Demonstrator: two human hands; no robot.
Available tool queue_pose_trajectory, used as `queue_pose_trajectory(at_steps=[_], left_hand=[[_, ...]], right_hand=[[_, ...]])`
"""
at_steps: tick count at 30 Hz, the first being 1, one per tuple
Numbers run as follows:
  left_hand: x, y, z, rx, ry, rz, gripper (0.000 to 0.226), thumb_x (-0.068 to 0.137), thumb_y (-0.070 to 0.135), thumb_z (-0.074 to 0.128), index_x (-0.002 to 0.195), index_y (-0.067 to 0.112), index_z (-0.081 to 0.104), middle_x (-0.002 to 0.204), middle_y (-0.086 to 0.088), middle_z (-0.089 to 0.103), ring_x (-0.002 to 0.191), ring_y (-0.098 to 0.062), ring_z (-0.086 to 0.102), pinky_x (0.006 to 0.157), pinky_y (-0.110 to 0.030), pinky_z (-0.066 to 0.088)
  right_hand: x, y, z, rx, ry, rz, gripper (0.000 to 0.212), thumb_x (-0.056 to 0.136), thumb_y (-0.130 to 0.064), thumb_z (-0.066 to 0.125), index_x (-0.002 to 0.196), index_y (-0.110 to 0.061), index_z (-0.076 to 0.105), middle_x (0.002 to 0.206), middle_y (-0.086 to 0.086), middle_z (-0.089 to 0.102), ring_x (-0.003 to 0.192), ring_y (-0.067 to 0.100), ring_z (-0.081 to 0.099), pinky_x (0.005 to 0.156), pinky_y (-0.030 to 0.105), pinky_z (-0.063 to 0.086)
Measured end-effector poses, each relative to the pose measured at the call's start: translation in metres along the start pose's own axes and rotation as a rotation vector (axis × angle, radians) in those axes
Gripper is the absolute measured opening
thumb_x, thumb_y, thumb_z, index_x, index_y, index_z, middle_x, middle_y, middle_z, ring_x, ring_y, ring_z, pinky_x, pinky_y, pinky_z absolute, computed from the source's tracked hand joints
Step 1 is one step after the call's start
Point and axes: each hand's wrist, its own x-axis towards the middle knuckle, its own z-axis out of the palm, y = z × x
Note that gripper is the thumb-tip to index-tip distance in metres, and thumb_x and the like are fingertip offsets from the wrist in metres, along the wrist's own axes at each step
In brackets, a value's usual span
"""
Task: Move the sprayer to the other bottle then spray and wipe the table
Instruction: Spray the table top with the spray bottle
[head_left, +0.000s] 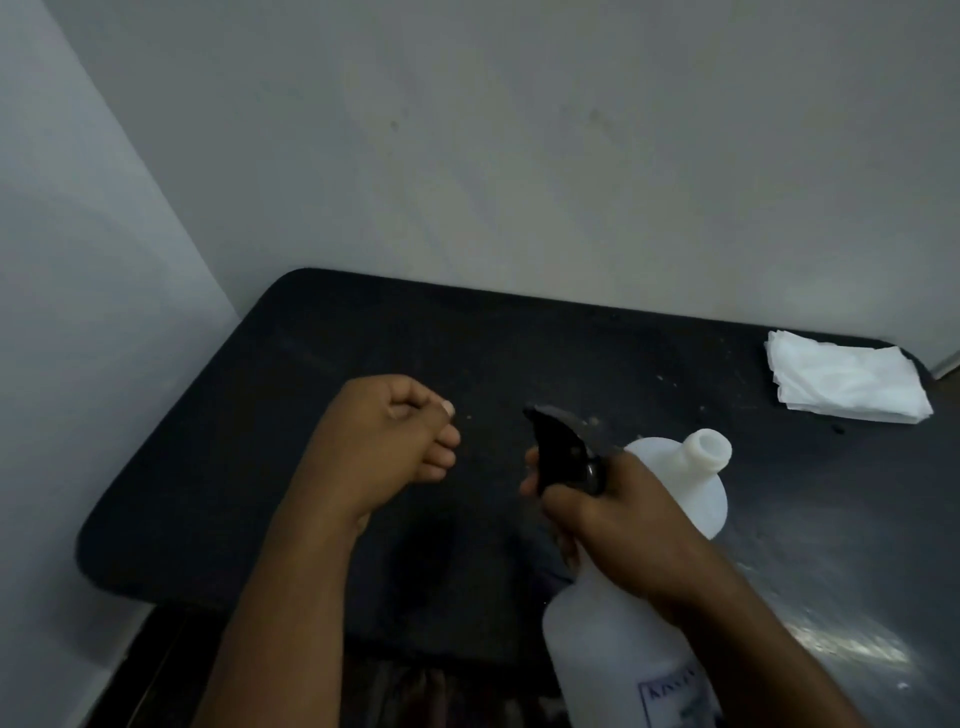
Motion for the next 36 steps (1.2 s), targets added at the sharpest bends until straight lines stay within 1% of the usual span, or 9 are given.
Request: queue_pose_trajectory(at_steps=[4,9,14,18,22,26,29,32,36], left_hand=[[0.006,0.003,-0.025,-0.091,0.314,0.140,0.014,0.090,0.014,0.063,0.077,0.016,0.069,0.064,0.001,0.073,0.046,-0.004,0.063,0.045,-0.018,0.051],[0.008,0.005,-0.041,-0.154,0.447,0.228,0.019,0.089,0.015,0.062,0.073,0.024,0.068,0.061,0.009,0.072,0.045,-0.001,0.060,0.043,-0.017,0.049],[0.009,0.004,-0.042,-0.154,0.463,0.246,0.021,0.088,0.014,0.061,0.071,0.025,0.068,0.059,0.009,0.071,0.043,-0.001,0.058,0.042,-0.017,0.049],[0.010,0.004,-0.044,-0.159,0.467,0.264,0.021,0.088,0.015,0.062,0.070,0.025,0.068,0.059,0.008,0.071,0.043,-0.001,0.057,0.041,-0.017,0.049],[0.010,0.005,-0.043,-0.157,0.471,0.269,0.021,0.088,0.015,0.062,0.070,0.025,0.067,0.059,0.008,0.071,0.042,-0.001,0.057,0.041,-0.017,0.049],[0.011,0.004,-0.042,-0.158,0.472,0.272,0.020,0.088,0.016,0.062,0.071,0.026,0.068,0.060,0.009,0.071,0.043,0.000,0.058,0.042,-0.016,0.048],[0.010,0.006,-0.042,-0.160,0.473,0.276,0.020,0.088,0.016,0.062,0.071,0.025,0.067,0.059,0.009,0.071,0.043,0.000,0.057,0.041,-0.016,0.048],[0.009,0.006,-0.041,-0.162,0.479,0.283,0.020,0.087,0.014,0.061,0.071,0.024,0.067,0.058,0.010,0.070,0.041,0.000,0.056,0.040,-0.016,0.048],[0.011,0.005,-0.042,-0.158,0.474,0.290,0.020,0.088,0.015,0.061,0.071,0.024,0.067,0.058,0.010,0.070,0.042,0.000,0.057,0.040,-0.016,0.048]], right_hand=[[-0.010,0.010,-0.006,0.041,0.039,0.096,0.006,0.084,-0.014,0.068,0.083,-0.019,0.071,0.074,0.023,0.066,0.045,0.011,0.055,0.045,0.025,0.048],[-0.008,0.010,-0.006,-0.038,0.102,0.169,0.021,0.087,-0.026,0.067,0.073,-0.011,0.069,0.063,0.019,0.064,0.042,0.011,0.054,0.045,0.025,0.047],[-0.005,0.012,-0.003,-0.158,0.144,0.188,0.029,0.090,-0.024,0.065,0.065,-0.012,0.059,0.041,-0.004,0.057,0.037,0.004,0.053,0.040,0.013,0.045],[-0.006,0.009,-0.006,-0.170,0.195,0.166,0.025,0.090,-0.025,0.065,0.071,-0.009,0.063,0.047,-0.002,0.062,0.040,0.004,0.056,0.041,0.011,0.046],[-0.012,0.004,-0.002,-0.195,0.174,0.125,0.019,0.091,-0.022,0.063,0.078,-0.008,0.068,0.066,0.015,0.070,0.038,0.009,0.057,0.044,0.015,0.048],[-0.019,0.003,-0.001,-0.206,0.187,0.127,0.028,0.091,-0.027,0.063,0.076,-0.004,0.065,0.066,0.019,0.068,0.034,0.011,0.053,0.042,0.020,0.048],[-0.021,0.003,-0.002,-0.229,0.198,0.180,0.034,0.092,-0.031,0.061,0.075,-0.002,0.062,0.058,0.011,0.065,0.036,0.012,0.054,0.043,0.022,0.046],[-0.019,0.005,-0.001,-0.339,0.274,0.187,0.040,0.091,-0.036,0.060,0.066,-0.005,0.059,0.045,0.005,0.061,0.035,0.009,0.057,0.043,0.018,0.044],[-0.024,-0.002,0.000,-0.316,0.327,0.152,0.033,0.091,-0.031,0.062,0.073,-0.003,0.063,0.043,0.009,0.061,0.036,0.010,0.060,0.038,0.010,0.042]])
